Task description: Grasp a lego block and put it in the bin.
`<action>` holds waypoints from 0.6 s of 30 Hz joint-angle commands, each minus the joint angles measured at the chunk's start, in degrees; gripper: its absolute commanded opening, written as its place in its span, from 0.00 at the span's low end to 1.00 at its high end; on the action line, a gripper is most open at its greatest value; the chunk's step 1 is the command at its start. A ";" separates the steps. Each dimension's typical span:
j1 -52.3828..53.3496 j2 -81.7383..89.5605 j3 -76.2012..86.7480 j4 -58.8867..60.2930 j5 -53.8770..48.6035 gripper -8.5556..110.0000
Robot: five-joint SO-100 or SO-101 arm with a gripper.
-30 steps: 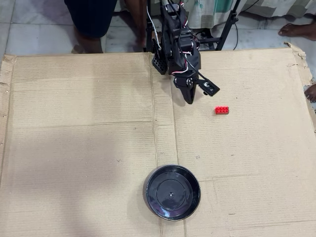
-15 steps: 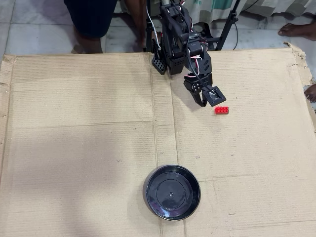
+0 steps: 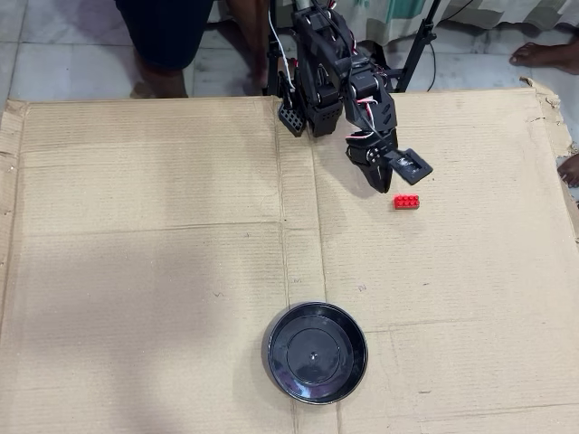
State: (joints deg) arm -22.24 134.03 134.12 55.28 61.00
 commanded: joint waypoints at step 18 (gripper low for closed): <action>-8.53 -20.39 -12.74 -12.22 -17.14 0.07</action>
State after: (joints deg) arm -31.20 114.35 124.45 44.12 45.70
